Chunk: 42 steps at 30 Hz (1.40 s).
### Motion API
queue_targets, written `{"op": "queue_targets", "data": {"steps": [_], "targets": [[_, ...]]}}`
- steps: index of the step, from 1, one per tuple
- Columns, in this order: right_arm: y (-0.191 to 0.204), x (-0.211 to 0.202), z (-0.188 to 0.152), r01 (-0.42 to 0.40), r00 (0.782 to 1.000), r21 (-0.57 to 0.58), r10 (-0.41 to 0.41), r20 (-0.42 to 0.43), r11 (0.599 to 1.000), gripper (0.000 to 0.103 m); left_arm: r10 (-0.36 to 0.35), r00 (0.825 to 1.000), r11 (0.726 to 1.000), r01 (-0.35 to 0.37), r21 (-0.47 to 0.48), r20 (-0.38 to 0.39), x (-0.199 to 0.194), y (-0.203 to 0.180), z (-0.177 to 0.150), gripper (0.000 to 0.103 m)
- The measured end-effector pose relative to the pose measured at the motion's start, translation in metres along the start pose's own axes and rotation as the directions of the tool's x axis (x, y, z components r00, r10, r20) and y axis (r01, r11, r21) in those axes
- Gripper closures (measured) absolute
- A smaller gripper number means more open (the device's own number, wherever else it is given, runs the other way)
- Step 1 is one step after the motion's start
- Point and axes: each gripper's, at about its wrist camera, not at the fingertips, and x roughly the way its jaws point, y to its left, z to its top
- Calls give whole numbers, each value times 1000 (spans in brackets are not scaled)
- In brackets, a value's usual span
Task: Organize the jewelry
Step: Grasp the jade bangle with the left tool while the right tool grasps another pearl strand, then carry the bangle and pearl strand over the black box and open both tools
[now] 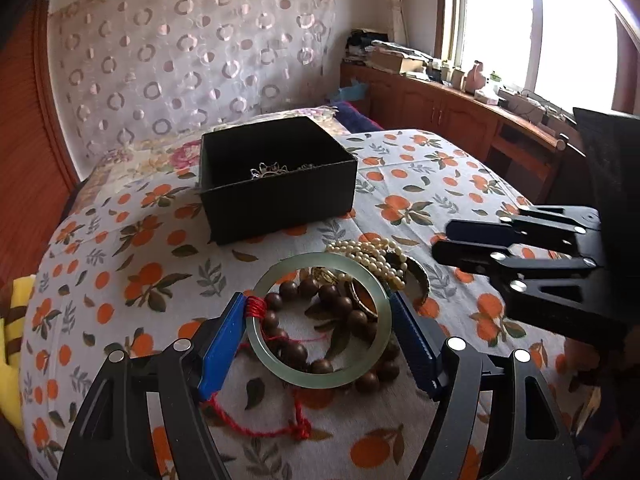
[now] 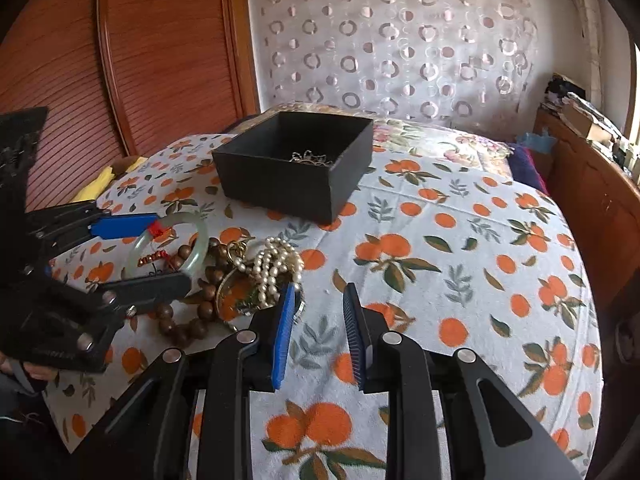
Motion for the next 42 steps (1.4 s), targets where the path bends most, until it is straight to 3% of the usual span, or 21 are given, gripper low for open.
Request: {"op": "queue_targets", "data": {"steps": [11,20,22,24,30,42], "targets": [[4,31,25,-66,995,21,68,-76,998,76,-19,999,1000,20,-21,43,-22,5,-6,34],[0,44,26,-109,986,60,116,-122,992,76,-26,998,999,28,-35,55,-27,10,-8,34],[3,44,26,-115,985,49,120,-124,992,85,-26,998,999,28,-38,55,-27,11,-9,34],[6,41,26,-97,989,31,100,-109,995,93,-27,998,999,29,-39,55,-28,12,-9,34],[11,26,34,-101,993,10,101,-58,995,97,-23,998,999,26,-43,59,-29,14,-9,34],[22,-23,66,-117,991,-46,120,63,992,97,-15,997,999,19,-51,76,-34,17,-9,34]]}}
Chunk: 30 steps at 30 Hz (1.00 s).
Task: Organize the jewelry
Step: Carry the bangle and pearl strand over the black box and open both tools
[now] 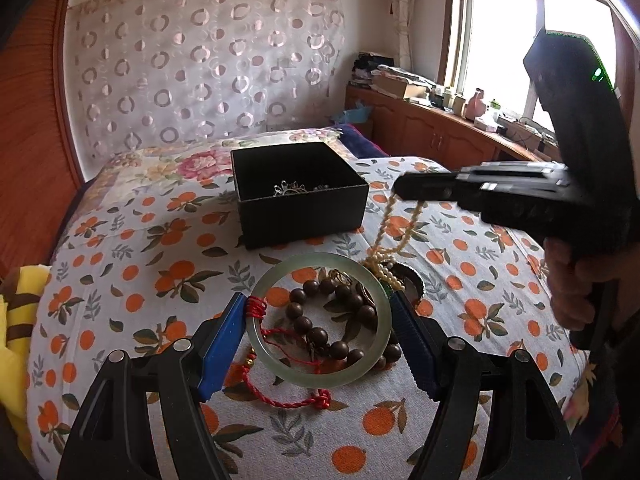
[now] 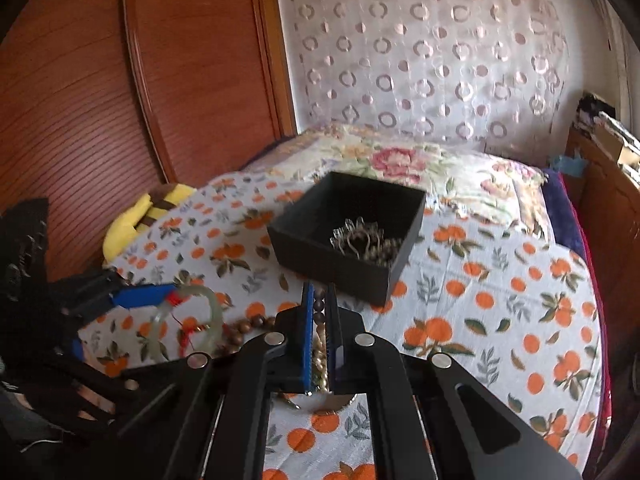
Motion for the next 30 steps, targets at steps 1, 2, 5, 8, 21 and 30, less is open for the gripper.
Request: {"op": "queue_targets", "data": {"steps": [1,2,5,8,21,30], "targets": [[1,-4,3,0,1000,-4,0,10,1000,97,2,1000,1000,-2,0,2,-1,0,1,34],[1,-8,7,0,1000,-6,0,18,1000,97,4,1000,1000,-4,1,5,-1,0,2,34],[3,-15,14,1,999,-11,-1,38,1000,97,10,1000,1000,-10,0,14,-5,2,5,34],[3,-22,22,3,998,-11,-2,57,1000,97,15,1000,1000,-15,1,24,-8,4,9,34],[5,-58,64,32,987,-31,-27,160,999,97,29,998,1000,-29,8,50,-14,9,22,34],[2,-72,94,48,979,-52,-37,198,997,97,26,998,999,-27,21,61,-8,14,41,34]]}}
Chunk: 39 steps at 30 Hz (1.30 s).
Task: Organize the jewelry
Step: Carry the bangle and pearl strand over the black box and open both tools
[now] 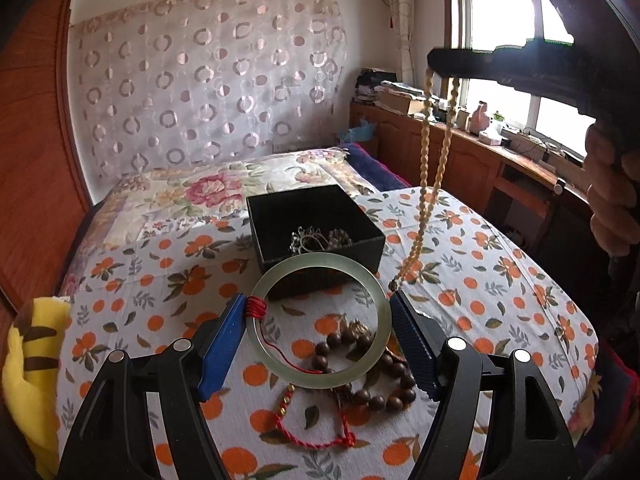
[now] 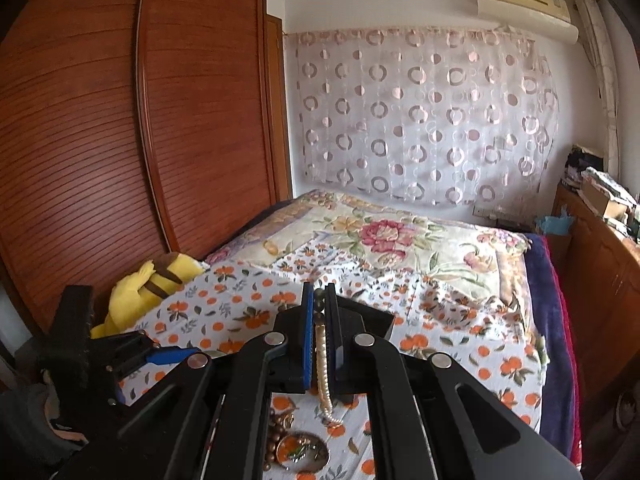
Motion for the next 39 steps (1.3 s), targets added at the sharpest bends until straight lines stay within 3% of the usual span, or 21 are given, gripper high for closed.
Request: {"op": "queue_targets", "data": {"steps": [11,21,26,33,39], "targets": [[-10,5,49,-4,998,-31,5,57,1000,97,-6,1000,1000,6,2,8,22,11,31,34],[-26,36,69,-29,998,-29,30,52,999,97,-13,1000,1000,13,0,-2,48,23,53,34],[-39,64,56,-44,999,-9,44,8,999,97,-17,1000,1000,17,2,-11,64,27,63,34],[-55,112,9,-70,991,30,73,-110,997,96,-22,999,1000,22,0,-37,93,31,72,34],[-68,124,-14,-64,989,67,73,-132,996,94,-27,997,1000,28,6,-66,118,31,76,34]]}}
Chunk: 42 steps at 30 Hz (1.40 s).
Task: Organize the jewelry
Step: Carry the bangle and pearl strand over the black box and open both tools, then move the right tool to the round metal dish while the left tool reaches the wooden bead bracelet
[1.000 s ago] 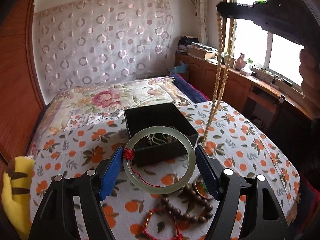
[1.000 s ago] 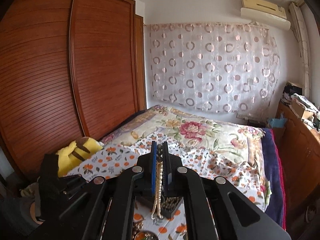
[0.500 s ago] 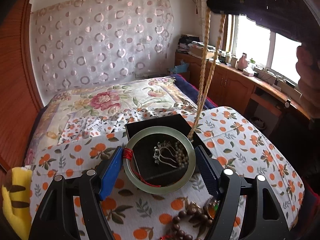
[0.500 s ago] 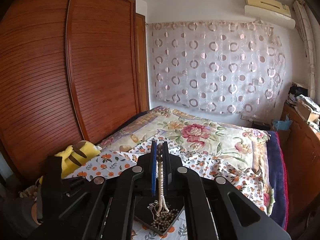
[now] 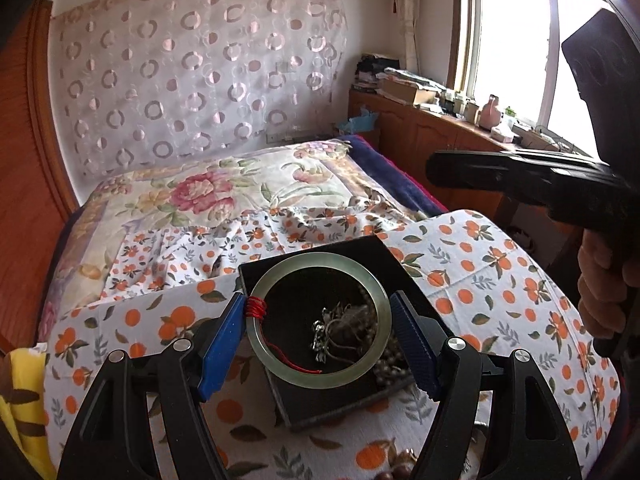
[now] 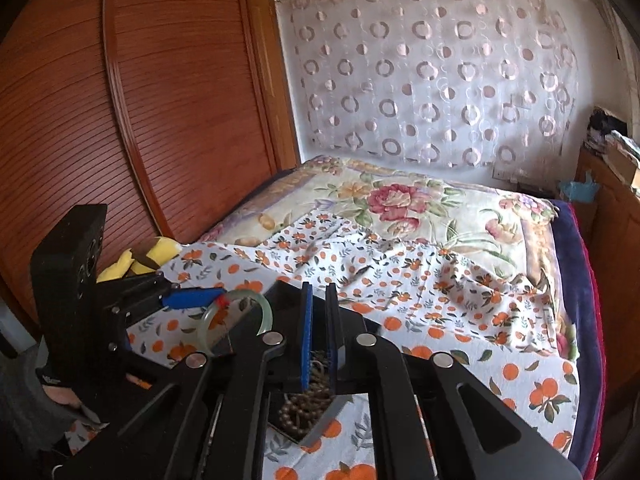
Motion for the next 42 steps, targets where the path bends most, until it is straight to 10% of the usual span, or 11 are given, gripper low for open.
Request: {"op": "queue_targets", "data": {"steps": [19,38,42], "targets": [[-37,-2,-44,66,998,52,-64,-29,996,87,13,1000,1000,-13,28,-26,29,-8,12,30],[18,-24,-116,70,993,38,-66,-103,997,87,62,998,998,-62,11,6,-56,-13,-47,16],[28,-20,-134,78,986,33,-72,-148,996,72,69,997,998,-69,-5,22,-79,-10,-65,11]]}}
